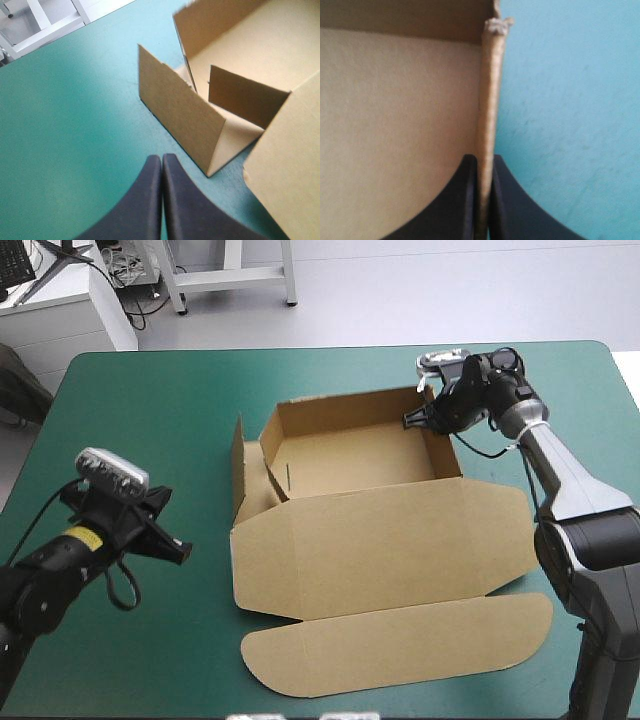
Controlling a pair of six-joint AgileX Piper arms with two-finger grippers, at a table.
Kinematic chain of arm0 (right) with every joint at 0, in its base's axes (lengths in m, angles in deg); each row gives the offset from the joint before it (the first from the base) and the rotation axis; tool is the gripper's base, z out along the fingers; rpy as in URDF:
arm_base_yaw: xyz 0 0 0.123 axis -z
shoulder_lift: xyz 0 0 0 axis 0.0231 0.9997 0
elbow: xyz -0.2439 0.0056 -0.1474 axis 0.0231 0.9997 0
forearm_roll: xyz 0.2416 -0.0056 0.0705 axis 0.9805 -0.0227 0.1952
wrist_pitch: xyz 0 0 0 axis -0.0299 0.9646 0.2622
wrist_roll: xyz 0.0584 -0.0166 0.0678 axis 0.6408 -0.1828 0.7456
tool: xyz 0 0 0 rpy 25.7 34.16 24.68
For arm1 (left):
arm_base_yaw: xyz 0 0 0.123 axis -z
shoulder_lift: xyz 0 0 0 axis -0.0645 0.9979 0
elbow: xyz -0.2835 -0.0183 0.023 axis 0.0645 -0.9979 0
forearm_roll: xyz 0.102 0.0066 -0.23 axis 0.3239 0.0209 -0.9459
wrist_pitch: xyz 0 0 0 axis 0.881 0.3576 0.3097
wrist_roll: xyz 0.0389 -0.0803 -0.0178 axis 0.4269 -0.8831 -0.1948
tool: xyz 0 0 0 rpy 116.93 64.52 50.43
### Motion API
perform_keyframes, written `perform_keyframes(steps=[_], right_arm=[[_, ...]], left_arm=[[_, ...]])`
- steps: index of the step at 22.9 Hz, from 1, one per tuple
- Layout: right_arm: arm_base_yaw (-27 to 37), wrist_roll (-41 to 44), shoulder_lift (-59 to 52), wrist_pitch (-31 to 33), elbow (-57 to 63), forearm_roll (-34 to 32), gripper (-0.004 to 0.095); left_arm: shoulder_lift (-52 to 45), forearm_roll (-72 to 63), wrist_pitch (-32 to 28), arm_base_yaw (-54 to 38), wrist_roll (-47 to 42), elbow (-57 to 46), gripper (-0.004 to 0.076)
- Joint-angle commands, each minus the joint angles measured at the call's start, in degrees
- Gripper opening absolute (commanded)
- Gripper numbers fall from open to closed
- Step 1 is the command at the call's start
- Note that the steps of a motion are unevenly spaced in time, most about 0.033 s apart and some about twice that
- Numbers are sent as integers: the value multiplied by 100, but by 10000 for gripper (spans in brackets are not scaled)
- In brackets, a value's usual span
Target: Fold the box
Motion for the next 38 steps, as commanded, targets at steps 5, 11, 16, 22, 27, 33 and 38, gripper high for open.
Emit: perform_keyframes(steps=[5, 11, 16, 22, 27, 33, 38], right_arm=[[-47, -232, 167, 1316, 169, 481, -20], [-251, -260, 167, 1316, 169, 429, -20], [-251, -424, 167, 1316, 109, 7, -1], [-251, -559, 167, 1316, -234, 87, 243], [-217, -465, 157, 1316, -1146, -7, 422], [-217, -394, -451, 1326, -1449, -433, 423], [-217, -235, -1349, 1326, -1430, -433, 423]], left_arm=[[-2546, -361, -233, -13, -64, -1496, -10], [-3564, -7, 273, -17, -468, -1702, -10], [-3581, 828, 275, -17, -1176, -1702, -10], [-3581, 1154, 275, -17, -1455, -1708, -10], [-3581, 1222, 439, -17, -1542, -1716, -10], [-3581, 1267, 534, -17, -1573, -1716, -10], [-3581, 1502, 819, -17, -1729, -1716, -10]])
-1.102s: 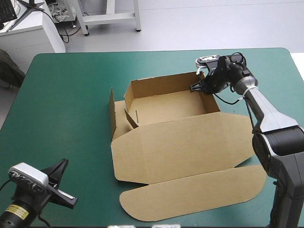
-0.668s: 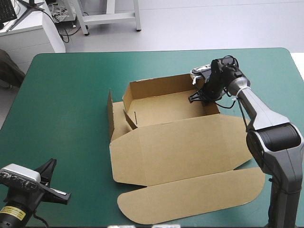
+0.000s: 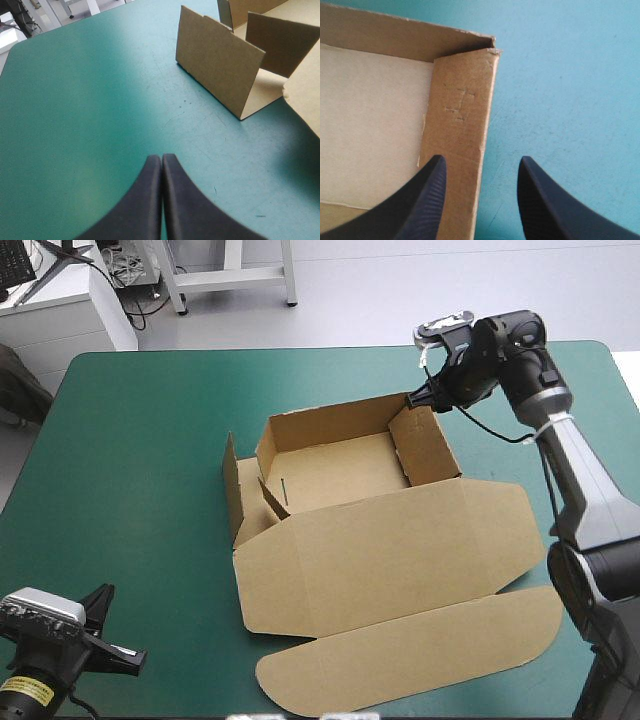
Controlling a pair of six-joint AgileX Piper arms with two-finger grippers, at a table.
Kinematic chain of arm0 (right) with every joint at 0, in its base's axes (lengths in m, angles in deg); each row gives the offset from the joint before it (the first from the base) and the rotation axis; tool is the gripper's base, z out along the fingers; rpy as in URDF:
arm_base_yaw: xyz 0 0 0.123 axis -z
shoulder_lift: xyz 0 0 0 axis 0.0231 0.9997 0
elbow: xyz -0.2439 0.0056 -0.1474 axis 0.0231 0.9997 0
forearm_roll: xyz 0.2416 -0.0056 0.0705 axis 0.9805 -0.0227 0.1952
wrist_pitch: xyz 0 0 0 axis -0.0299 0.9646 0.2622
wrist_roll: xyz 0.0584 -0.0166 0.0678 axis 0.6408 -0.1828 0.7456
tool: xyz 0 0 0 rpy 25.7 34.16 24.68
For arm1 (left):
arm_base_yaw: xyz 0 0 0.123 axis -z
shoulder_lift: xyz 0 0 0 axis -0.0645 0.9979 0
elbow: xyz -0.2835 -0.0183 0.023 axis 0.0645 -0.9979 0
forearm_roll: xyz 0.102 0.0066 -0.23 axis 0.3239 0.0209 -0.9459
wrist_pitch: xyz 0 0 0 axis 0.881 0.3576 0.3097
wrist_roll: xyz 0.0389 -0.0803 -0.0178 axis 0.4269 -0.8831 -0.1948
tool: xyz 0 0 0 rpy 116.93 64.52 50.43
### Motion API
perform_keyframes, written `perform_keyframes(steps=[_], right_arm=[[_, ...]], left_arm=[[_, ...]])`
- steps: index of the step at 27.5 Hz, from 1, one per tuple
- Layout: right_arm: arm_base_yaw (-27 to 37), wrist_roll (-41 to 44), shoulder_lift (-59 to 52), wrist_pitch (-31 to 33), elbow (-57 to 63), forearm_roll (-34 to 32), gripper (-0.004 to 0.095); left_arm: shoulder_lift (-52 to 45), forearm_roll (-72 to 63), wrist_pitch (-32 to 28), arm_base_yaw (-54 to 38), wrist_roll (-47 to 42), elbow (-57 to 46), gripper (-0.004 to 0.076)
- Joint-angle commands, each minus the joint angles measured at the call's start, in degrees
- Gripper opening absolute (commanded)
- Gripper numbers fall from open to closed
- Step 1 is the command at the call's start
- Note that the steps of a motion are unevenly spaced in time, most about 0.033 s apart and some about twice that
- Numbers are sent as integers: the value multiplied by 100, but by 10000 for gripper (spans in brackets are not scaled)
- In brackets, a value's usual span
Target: Fold the box
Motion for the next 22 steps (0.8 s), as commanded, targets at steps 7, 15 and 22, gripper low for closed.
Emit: perform_keyframes(steps=[7, 15, 22], right_arm=[[20, 91, -981, 72, -135, -39, 423], [20, 54, -658, -10, 940, -171, 422], [20, 54, -147, -570, 1320, 63, 422]], left_arm=[[77, 52, -297, -17, -233, 83, -10], [65, 28, -297, -17, -233, 83, -10], [65, 28, -297, -17, -233, 83, -10]])
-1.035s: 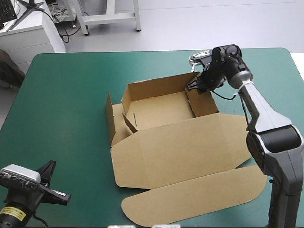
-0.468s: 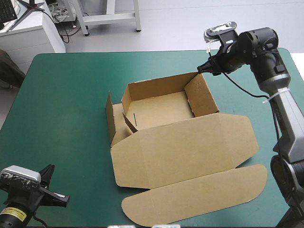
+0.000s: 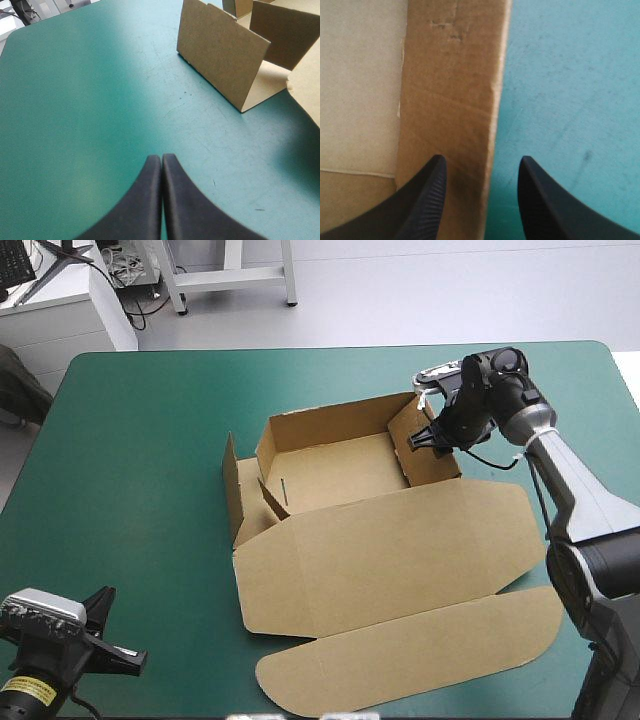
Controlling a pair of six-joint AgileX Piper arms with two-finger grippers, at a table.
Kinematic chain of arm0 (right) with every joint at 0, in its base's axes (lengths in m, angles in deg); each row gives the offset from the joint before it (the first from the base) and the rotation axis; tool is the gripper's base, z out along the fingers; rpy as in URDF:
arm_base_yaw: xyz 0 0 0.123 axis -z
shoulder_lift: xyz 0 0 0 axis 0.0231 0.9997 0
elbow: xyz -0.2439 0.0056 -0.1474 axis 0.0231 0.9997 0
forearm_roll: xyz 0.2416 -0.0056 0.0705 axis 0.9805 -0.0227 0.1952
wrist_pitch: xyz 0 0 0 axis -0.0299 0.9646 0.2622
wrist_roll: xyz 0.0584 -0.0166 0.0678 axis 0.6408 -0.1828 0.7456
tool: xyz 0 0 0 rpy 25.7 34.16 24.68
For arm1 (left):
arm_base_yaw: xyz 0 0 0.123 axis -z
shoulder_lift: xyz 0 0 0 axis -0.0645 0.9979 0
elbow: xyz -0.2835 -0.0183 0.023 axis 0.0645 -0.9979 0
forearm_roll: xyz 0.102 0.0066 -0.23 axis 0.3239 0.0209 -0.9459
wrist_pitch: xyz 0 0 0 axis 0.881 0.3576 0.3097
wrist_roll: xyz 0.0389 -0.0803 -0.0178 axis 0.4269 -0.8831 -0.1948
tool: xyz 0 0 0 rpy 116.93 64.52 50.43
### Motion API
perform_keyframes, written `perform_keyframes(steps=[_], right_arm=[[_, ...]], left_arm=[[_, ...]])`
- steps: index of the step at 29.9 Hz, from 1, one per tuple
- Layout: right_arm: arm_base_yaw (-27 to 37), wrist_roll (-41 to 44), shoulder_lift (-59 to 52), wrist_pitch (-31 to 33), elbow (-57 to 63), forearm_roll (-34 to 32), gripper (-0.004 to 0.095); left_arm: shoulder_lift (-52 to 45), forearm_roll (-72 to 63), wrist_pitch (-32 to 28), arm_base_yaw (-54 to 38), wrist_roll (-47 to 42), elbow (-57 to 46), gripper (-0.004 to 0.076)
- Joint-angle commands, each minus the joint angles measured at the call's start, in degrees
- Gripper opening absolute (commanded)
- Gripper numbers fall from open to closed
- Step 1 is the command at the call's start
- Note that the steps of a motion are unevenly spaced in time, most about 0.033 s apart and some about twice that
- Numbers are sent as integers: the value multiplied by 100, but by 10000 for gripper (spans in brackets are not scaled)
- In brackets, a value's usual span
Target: Fold the box
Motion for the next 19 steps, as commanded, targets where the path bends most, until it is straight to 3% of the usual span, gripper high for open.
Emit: perform_keyframes(steps=[1, 7, 12, 16, 19], right_arm=[[20, -28, -87, -391, -129, 136, 422], [20, -17, 219, -517, -129, 161, 407], [20, -8, 328, -539, -129, 161, 336], [20, 30, 338, -529, -129, 161, 229], [20, 123, 338, -529, -129, 161, 75]], left_arm=[[65, -22, -383, -17, -76, 140, -10], [65, -22, -369, -17, -76, 140, -10], [65, -22, -228, -17, -76, 140, -10], [65, -22, -215, -17, -76, 140, -10], [65, -22, -215, -17, -76, 140, -10]])
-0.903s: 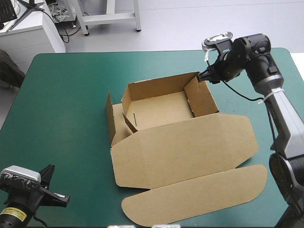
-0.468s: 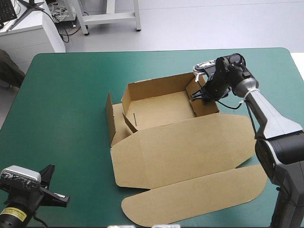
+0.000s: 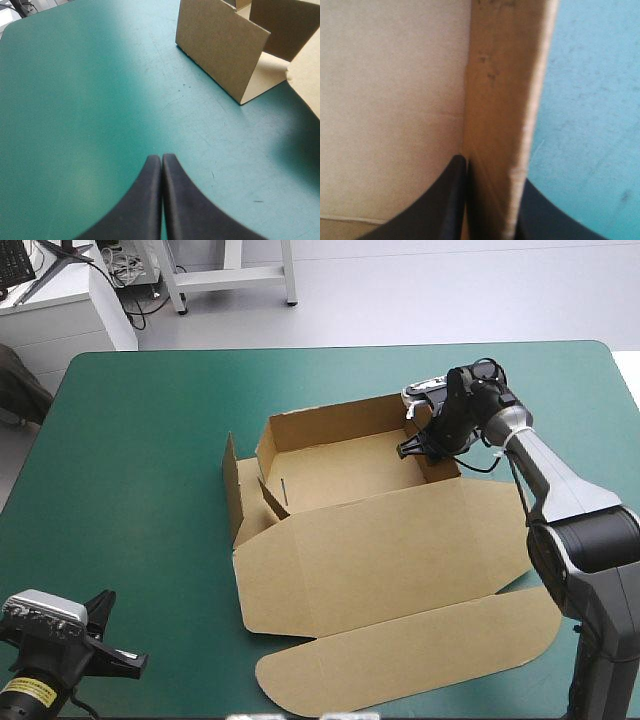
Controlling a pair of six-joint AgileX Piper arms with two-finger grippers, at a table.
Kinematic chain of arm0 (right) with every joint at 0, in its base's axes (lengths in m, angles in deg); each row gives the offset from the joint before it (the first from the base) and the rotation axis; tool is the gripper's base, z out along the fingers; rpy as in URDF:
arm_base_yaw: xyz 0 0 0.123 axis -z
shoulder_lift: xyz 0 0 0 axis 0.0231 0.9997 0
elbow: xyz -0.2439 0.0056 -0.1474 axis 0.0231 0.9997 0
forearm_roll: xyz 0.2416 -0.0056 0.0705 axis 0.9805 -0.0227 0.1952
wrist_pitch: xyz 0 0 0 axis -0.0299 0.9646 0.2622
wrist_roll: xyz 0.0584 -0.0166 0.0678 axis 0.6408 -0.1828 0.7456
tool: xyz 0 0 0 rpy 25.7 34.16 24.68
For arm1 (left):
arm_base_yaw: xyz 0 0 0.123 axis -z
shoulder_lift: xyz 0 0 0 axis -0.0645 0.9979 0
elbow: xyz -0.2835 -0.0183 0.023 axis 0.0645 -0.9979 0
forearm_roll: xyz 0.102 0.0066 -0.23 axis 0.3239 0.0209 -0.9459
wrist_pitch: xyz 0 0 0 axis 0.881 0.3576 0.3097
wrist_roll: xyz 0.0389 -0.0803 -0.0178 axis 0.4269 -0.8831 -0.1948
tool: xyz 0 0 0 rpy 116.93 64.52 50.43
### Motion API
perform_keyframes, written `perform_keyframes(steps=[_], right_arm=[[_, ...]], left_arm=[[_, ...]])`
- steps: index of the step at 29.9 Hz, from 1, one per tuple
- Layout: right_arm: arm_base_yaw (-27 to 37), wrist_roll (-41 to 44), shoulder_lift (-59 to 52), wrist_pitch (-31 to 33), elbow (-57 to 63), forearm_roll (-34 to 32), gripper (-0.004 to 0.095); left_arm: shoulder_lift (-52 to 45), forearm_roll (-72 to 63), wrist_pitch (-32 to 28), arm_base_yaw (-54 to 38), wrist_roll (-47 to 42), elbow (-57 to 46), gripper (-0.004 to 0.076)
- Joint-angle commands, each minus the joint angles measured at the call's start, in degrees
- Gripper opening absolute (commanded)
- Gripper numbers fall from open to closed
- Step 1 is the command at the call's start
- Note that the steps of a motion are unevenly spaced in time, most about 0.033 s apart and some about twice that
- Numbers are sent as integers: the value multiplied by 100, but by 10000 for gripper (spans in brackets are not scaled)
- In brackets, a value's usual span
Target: Fold the box
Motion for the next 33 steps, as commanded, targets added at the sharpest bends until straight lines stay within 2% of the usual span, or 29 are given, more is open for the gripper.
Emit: perform_keyframes(steps=[1, 5, 9, 16, 27, 33], right_arm=[[20, 127, -298, -120, -134, -44, 10], [20, 258, -298, 0, -134, -205, -20], [20, 272, -298, 713, -414, -522, -20], [20, 393, -917, 713, -749, -564, -20], [20, 737, -2584, 713, -749, -936, -20], [20, 817, -3031, 713, -738, -1051, -20]], left_arm=[[70, -22, -357, -17, -74, 140, -10], [70, -22, -357, -17, -74, 140, -10], [70, -32, -357, -17, -74, 140, -10], [70, -80, -357, -17, -74, 140, -10], [70, -93, -418, -17, -74, 140, -10], [70, -425, -888, -17, -74, 140, 0]])
